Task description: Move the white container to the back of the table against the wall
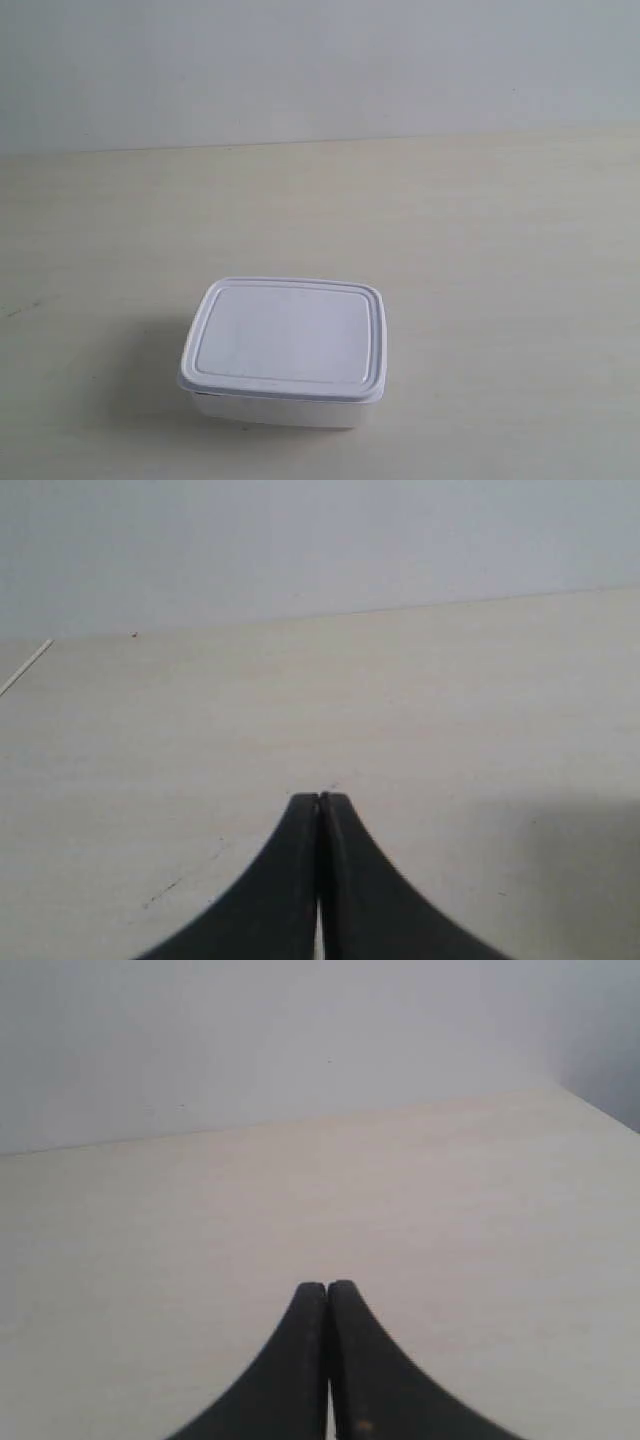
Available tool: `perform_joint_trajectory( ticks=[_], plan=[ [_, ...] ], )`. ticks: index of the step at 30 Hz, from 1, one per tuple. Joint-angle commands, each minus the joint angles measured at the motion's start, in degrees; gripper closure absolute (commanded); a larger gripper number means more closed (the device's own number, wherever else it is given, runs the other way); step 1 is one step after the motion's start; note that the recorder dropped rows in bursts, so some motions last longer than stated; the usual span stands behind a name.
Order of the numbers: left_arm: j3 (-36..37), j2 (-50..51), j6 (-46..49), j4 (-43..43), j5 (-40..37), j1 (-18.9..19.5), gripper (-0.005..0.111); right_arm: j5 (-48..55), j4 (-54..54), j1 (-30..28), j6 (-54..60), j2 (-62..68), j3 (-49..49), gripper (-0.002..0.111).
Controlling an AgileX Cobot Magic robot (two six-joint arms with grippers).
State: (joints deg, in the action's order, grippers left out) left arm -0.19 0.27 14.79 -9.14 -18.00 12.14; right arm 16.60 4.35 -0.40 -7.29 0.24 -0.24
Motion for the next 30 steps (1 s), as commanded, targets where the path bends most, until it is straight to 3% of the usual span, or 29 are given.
perform_joint_trajectory(
  ticks=[1,30],
  plan=[
    [0.19,-0.27,-0.16,0.15,0.40,-0.27,0.107,-0.41,0.03,-0.28,0.02,-0.24,0.24,0.108],
    [0.19,-0.27,1.05,0.41,0.73,-0.24,0.107,-0.41,0.53,-0.28,0.10,-0.24,0.24,0.108]
  ],
)
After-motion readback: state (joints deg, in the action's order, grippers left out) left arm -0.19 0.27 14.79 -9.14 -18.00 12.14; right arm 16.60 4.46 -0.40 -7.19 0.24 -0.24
